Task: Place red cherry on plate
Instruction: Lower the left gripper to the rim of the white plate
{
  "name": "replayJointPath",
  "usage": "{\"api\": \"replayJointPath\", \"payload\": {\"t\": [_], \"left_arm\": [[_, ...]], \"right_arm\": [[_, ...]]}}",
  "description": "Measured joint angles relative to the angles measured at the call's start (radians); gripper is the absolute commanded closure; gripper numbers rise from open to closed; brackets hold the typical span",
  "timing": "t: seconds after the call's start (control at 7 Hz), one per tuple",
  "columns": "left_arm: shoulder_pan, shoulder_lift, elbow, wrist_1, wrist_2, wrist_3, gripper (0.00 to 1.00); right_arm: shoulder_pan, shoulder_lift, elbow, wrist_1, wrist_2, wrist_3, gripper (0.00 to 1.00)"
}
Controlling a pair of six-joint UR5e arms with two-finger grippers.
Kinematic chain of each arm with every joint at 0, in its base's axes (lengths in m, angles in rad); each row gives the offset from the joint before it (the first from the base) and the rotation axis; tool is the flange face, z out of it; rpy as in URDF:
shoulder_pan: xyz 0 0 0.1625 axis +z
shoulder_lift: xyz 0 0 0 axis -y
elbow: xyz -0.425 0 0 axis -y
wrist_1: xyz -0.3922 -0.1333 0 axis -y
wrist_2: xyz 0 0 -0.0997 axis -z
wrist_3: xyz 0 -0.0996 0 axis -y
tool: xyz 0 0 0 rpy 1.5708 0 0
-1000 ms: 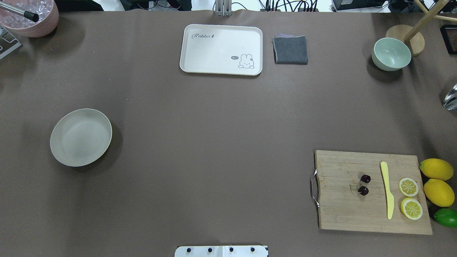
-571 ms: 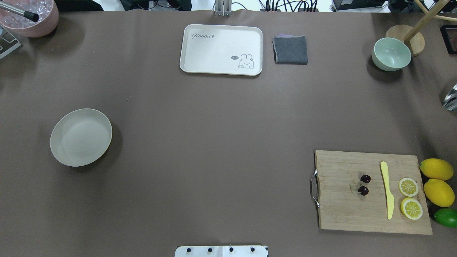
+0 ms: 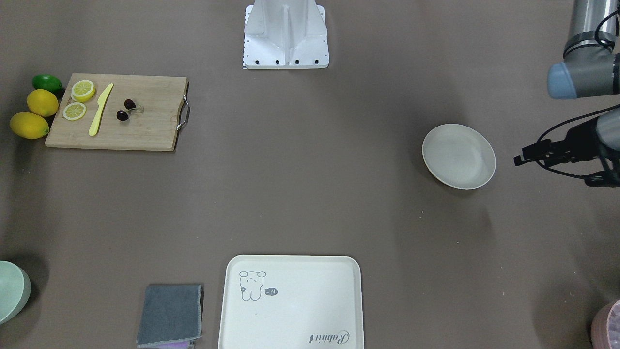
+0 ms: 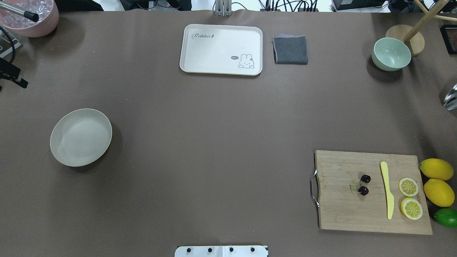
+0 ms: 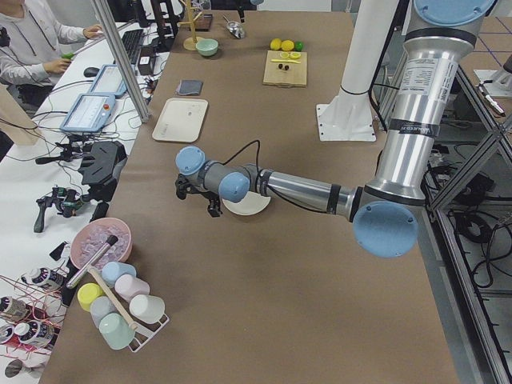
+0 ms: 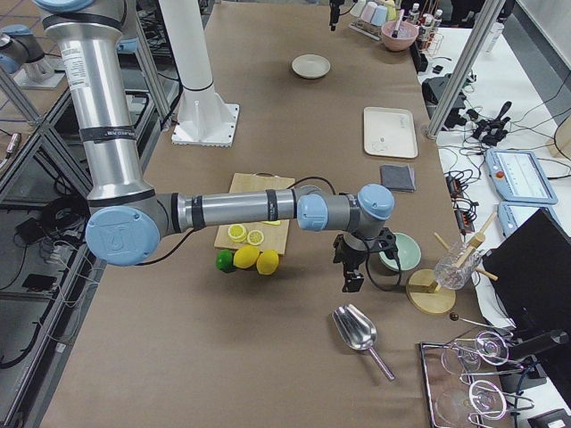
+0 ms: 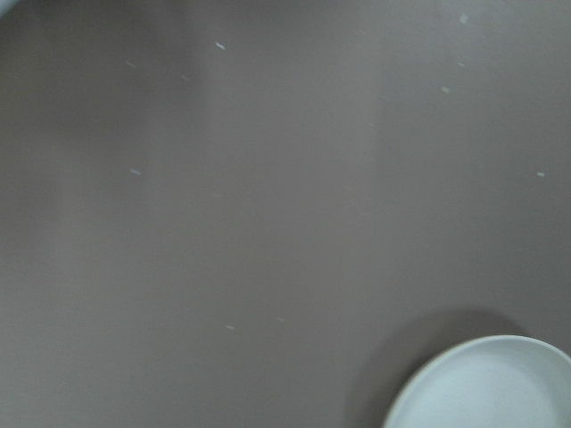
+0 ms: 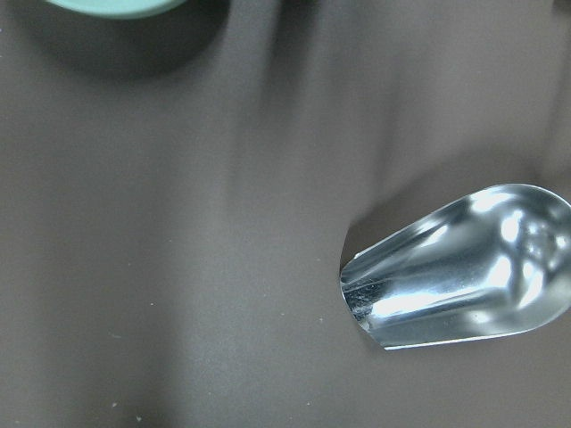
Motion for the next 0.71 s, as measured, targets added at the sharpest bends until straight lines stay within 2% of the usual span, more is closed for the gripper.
{"api": "replayJointPath", "payload": {"t": [0.29, 0.57, 0.71], "left_arm": [[0.103, 0.028, 0.033, -0.12, 0.032, -0.073, 0.02], [0.132, 0.064, 0.037, -0.171, 0.043, -0.084, 0.05], [0.135, 0.072, 0.036, -0.176, 0.047, -0.085, 0.15]], "right_arm": [[-0.002, -0.003, 0.0, 0.0, 0.0, 0.0, 0.0], [-0.006, -0.005, -0.001, 0.0, -0.001, 0.0, 0.0], [-0.006, -0.005, -0.001, 0.0, -0.001, 0.0, 0.0]]}}
